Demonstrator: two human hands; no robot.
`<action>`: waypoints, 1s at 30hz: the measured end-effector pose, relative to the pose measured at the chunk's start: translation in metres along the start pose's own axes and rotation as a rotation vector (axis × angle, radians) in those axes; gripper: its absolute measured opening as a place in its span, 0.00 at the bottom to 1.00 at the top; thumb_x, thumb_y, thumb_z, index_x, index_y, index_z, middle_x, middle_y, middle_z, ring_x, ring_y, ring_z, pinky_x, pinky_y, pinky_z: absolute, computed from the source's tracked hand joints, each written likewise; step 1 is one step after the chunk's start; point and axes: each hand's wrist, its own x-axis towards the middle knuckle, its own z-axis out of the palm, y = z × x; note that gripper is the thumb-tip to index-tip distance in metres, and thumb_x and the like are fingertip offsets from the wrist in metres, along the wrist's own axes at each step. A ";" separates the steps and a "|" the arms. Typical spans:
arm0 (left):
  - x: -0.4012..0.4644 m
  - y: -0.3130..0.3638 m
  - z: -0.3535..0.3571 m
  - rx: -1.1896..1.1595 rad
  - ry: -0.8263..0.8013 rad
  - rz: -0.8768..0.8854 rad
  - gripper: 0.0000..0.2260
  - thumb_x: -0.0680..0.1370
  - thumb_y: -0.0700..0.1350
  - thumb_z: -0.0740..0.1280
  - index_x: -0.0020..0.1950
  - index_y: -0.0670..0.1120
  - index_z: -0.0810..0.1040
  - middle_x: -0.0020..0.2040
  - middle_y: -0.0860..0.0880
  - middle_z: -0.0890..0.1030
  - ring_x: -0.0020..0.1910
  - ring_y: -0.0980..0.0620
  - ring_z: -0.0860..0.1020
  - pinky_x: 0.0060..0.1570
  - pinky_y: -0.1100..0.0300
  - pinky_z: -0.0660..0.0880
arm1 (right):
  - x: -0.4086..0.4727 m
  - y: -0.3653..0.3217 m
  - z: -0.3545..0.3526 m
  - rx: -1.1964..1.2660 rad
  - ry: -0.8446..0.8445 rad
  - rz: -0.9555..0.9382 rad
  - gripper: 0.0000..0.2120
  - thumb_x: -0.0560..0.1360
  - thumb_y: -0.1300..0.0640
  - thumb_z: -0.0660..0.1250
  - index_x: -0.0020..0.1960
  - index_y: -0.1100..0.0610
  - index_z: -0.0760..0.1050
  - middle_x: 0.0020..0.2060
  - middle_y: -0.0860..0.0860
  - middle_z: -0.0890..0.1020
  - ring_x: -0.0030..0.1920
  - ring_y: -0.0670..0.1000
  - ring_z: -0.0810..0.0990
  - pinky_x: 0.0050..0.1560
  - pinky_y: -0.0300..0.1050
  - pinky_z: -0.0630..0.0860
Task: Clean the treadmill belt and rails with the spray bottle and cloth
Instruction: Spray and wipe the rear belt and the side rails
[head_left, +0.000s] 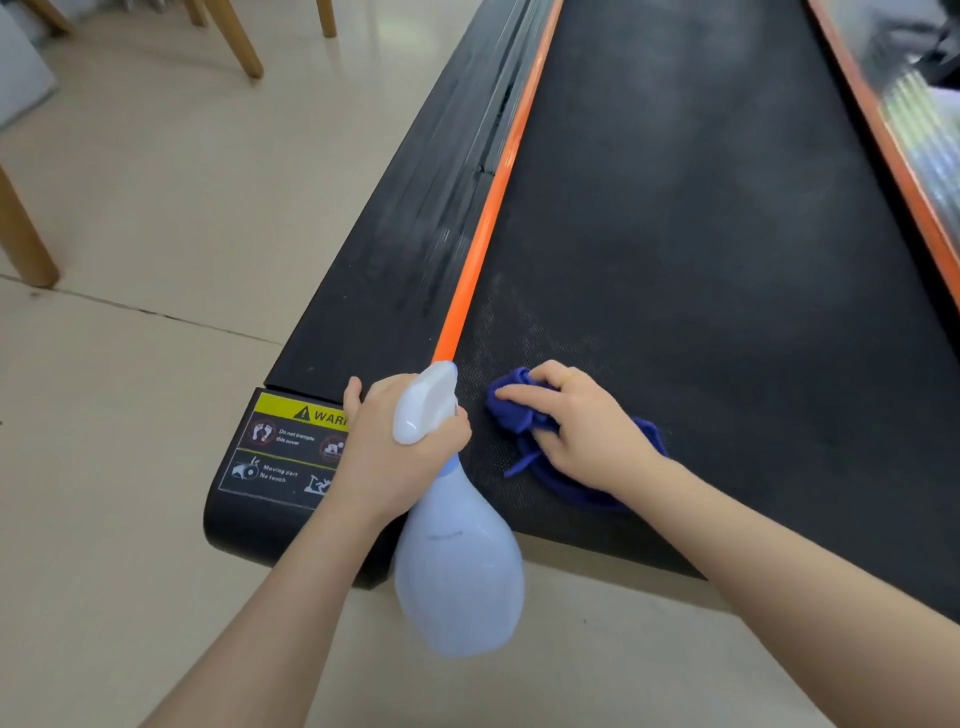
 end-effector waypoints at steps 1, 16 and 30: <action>0.000 -0.001 0.001 0.006 0.006 0.015 0.27 0.60 0.60 0.57 0.42 0.39 0.77 0.46 0.47 0.80 0.50 0.60 0.74 0.69 0.64 0.41 | 0.009 0.012 0.001 -0.012 0.049 0.031 0.21 0.66 0.64 0.62 0.57 0.57 0.79 0.48 0.59 0.78 0.39 0.62 0.75 0.42 0.49 0.74; -0.004 0.025 0.013 0.216 0.002 0.116 0.07 0.63 0.58 0.55 0.31 0.57 0.65 0.31 0.55 0.72 0.40 0.46 0.72 0.70 0.40 0.55 | -0.009 0.031 -0.010 0.005 0.214 0.283 0.20 0.69 0.58 0.56 0.57 0.54 0.79 0.47 0.58 0.75 0.44 0.63 0.76 0.43 0.49 0.75; 0.004 0.022 0.001 -0.210 -0.073 -0.170 0.07 0.60 0.56 0.64 0.35 0.58 0.74 0.30 0.67 0.75 0.34 0.59 0.69 0.71 0.43 0.60 | 0.070 0.012 0.008 -0.015 0.125 0.297 0.18 0.75 0.60 0.61 0.64 0.52 0.73 0.58 0.54 0.74 0.53 0.58 0.71 0.51 0.51 0.71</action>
